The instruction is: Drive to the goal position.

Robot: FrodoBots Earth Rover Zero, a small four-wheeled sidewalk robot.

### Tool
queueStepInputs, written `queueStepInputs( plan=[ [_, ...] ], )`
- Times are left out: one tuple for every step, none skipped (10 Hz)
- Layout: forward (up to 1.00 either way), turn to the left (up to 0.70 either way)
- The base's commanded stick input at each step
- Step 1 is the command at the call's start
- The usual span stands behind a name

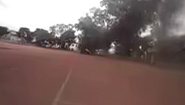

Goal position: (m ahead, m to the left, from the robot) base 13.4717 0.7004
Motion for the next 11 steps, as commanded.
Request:
queueStepInputs(
  plan=[
    [1.00,0.00],
    [1.00,0.00],
    [1.00,0.00],
    [1.00,0.00],
    [1.00,0.00],
    [1.00,0.00],
    [1.00,0.00],
    [1.00,0.00],
    [1.00,0.00],
    [1.00,0.00],
    [1.00,0.00]
  ],
)
